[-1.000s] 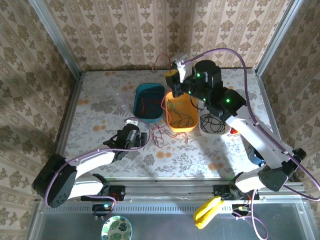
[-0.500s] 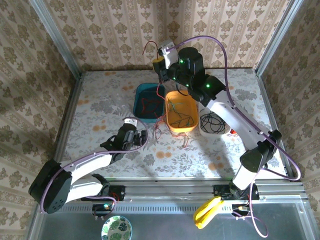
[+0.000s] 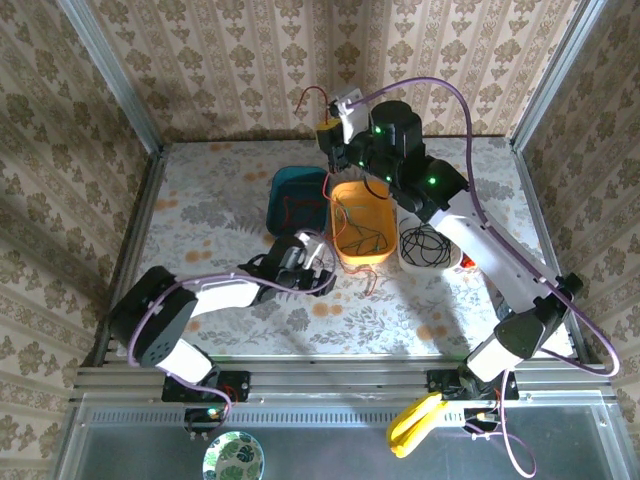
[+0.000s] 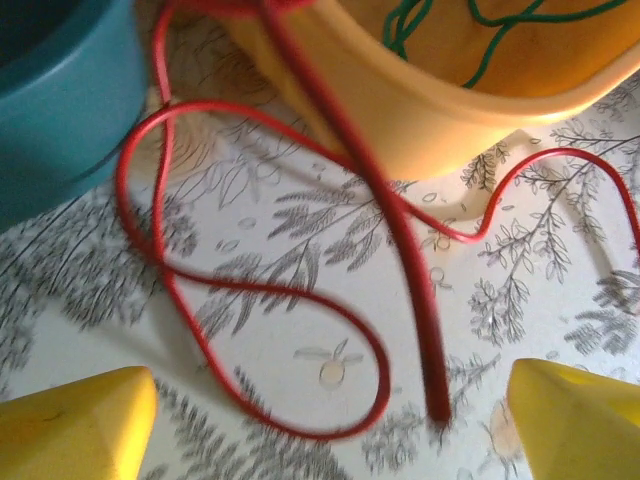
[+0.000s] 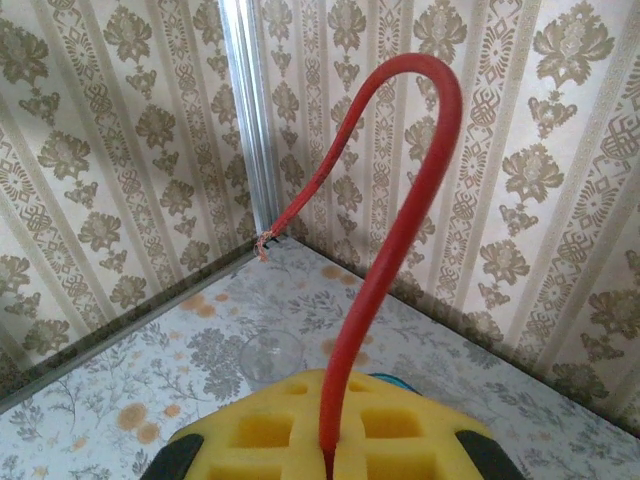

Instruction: Untangle the cables

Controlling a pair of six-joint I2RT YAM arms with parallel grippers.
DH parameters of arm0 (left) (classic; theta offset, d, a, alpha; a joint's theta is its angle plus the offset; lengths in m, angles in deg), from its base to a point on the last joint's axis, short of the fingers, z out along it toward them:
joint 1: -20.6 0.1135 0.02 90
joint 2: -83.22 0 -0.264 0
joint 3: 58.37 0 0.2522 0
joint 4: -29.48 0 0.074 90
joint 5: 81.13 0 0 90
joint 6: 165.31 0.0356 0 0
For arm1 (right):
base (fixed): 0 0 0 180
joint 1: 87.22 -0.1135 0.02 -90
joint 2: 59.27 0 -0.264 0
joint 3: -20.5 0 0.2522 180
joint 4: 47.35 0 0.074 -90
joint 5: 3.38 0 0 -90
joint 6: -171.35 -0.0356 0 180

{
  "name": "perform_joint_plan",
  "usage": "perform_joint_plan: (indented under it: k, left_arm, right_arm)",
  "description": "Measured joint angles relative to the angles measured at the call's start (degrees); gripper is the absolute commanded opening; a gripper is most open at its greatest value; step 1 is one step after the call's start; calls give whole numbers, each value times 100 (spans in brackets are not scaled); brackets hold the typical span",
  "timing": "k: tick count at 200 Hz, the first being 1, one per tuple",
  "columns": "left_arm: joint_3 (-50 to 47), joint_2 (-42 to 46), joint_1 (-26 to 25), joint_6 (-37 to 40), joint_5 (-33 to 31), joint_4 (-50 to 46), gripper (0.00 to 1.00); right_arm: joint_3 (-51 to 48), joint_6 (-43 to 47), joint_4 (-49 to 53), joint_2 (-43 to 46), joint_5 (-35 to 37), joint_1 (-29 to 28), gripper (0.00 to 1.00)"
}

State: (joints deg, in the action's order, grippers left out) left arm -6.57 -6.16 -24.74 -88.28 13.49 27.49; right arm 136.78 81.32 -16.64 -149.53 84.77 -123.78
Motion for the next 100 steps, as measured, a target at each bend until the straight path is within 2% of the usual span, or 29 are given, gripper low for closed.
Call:
perform_joint_plan:
  k: [8, 13, 37, 68, 84, 100]
  left_arm:
    - [166, -188, -90, 98, -249, -35, 72]
    - [284, -313, -153, 129, -446, -90, 63]
    - [669, -706, -431, 273, -1342, -361, 0]
    - [730, -605, -597, 328, -1764, -861, 0]
    - [686, -74, -588, 315, -1611, -1202, 0]
    - [673, 918, -490, 313, -1108, -1445, 0]
  right_arm:
    - [-55, -7, 4, 39, 2, 17, 1]
    - [-96, -15, 7, 72, 2, 28, 1]
    - [-343, -39, 11, 278, 11, 92, 1]
    - [-774, -162, -13, 697, 26, 232, 1]
    - [-1084, -240, -11, 1027, 52, 330, 1]
    - [-1388, -341, -13, 1353, 101, 402, 1]
